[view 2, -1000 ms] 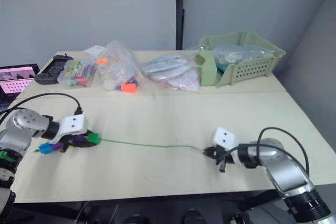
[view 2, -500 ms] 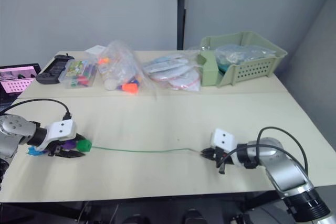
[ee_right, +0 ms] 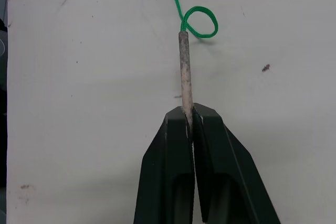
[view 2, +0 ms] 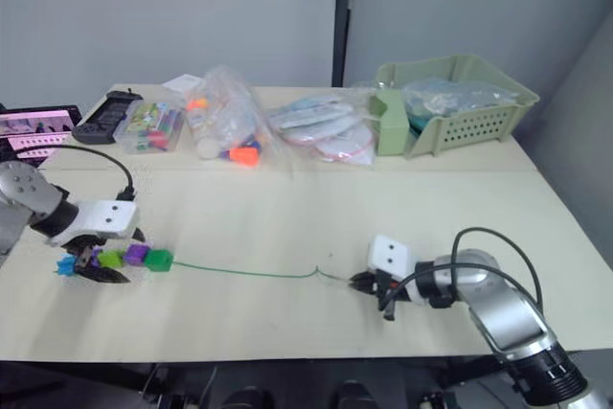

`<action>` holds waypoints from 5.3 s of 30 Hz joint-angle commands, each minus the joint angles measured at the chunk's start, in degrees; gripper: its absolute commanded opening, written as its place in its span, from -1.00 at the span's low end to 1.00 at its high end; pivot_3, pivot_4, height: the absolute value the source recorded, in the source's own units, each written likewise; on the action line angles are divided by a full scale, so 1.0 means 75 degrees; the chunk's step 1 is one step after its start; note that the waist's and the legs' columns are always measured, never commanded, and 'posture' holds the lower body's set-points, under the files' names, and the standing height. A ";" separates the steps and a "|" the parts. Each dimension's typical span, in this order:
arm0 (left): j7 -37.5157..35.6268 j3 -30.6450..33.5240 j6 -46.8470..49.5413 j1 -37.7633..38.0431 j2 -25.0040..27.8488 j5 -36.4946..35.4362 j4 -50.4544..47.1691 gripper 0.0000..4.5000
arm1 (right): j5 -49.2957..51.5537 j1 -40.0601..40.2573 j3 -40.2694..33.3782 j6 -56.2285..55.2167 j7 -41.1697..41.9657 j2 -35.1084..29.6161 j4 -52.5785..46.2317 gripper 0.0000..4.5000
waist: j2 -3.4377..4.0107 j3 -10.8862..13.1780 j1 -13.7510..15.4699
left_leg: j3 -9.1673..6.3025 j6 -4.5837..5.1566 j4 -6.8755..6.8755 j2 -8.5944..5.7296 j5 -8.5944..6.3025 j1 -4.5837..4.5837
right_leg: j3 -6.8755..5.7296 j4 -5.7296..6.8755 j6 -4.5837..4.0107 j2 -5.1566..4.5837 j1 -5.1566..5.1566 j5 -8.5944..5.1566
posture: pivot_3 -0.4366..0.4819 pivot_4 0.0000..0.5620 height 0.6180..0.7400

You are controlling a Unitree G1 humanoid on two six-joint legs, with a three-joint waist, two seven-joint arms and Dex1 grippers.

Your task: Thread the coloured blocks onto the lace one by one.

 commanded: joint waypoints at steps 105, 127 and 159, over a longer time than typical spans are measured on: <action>0.0595 0.0237 -0.0473 0.0866 -0.0869 0.2127 0.0504 -0.47 | -0.0624 0.0753 -0.0454 0.0748 -0.1110 -0.0589 0.0179 -1.00 | 0.0038 -0.0026 -0.0034 | 0.0009 0.0006 0.0047 0.0000 -0.0003 0.0061 | 0.0014 0.0081 0.0001 0.0005 0.0030 0.0000 | -0.05 -0.47 1.00; 0.0858 0.4145 0.1727 0.1630 -0.0090 -0.1190 -0.0511 1.00 | 0.2330 0.1554 -0.4027 0.2266 -0.1407 -0.0193 -0.2077 0.98 | 0.0025 -0.0016 0.0014 | -0.0026 0.0008 0.0080 0.0001 -0.0004 -0.0014 | -0.0012 0.0072 0.0001 0.0000 0.0002 0.0000 | -0.05 -0.47 1.00; 0.3089 0.8740 0.0907 0.8070 -0.2197 -0.3180 -0.0270 1.00 | 0.2414 0.5374 -0.6520 0.0203 -0.2251 0.1112 -0.0736 0.98 | -0.0023 -0.0036 0.0191 | 0.0114 -0.0009 -0.0037 0.0113 -0.0017 0.0172 | 0.0018 -0.0070 -0.0042 -0.0002 0.0132 0.0005 | -0.05 -0.47 1.00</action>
